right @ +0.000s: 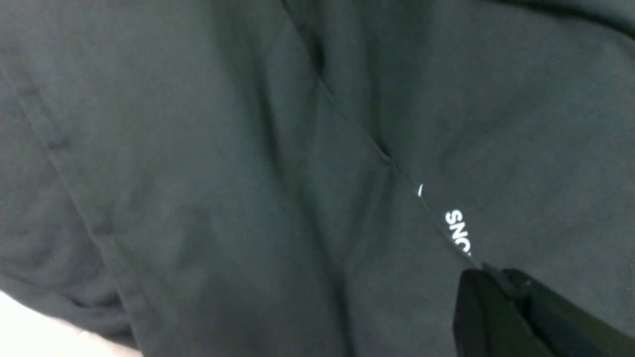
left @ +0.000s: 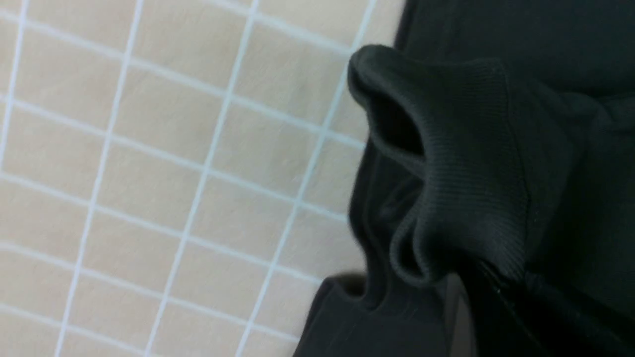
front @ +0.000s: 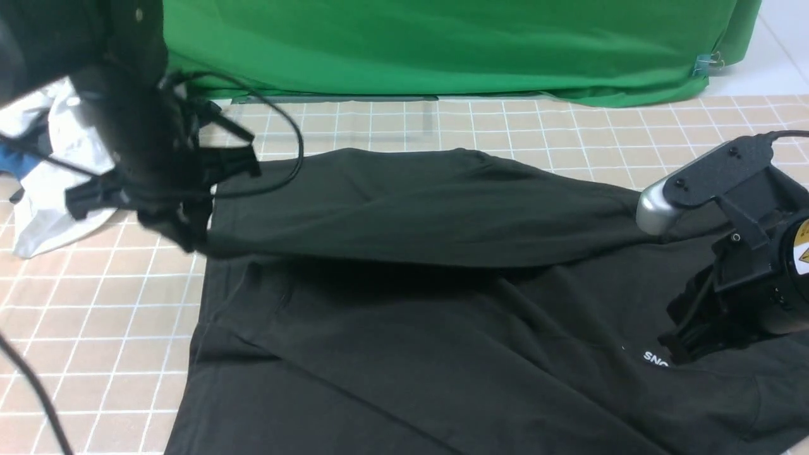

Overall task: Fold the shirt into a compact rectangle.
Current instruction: 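Fold the left side of the dark shirt inward over its body with the left gripper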

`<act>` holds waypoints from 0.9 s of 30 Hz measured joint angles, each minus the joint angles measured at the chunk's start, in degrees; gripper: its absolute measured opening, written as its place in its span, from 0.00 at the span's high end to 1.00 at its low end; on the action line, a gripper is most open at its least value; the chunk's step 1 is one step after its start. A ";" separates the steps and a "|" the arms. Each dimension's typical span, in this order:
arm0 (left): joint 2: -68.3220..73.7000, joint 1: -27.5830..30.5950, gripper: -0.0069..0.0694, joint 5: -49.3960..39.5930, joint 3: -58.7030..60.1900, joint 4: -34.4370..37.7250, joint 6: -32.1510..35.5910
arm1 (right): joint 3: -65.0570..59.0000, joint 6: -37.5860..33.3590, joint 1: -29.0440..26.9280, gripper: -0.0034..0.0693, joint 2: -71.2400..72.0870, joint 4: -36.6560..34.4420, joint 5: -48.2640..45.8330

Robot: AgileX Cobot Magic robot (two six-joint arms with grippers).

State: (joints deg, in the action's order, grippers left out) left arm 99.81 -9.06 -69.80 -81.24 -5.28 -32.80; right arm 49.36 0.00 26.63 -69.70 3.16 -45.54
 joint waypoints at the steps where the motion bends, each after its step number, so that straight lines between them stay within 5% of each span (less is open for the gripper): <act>1: -0.37 0.00 0.87 0.00 1.14 0.05 -0.56 | 0.00 0.00 0.00 0.87 0.00 0.00 0.05; 10: -0.55 0.00 0.86 0.19 5.75 5.93 -0.71 | 0.00 0.50 0.00 0.84 0.00 0.73 1.35; 15: -0.55 0.00 0.75 0.13 10.17 6.08 0.33 | 0.00 6.27 -1.10 0.82 0.00 4.57 4.12; 21: -0.94 0.00 0.52 0.14 8.59 4.70 2.91 | 1.92 8.61 -13.30 0.81 -1.42 4.71 4.26; 27: -3.45 0.00 0.48 0.82 4.48 4.70 3.39 | 9.60 5.63 -26.93 0.78 -8.88 -3.69 1.23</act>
State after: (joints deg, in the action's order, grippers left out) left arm 96.35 -9.06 -68.98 -76.76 -0.58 -29.41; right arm 58.97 5.63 -0.30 -78.58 -0.53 -44.32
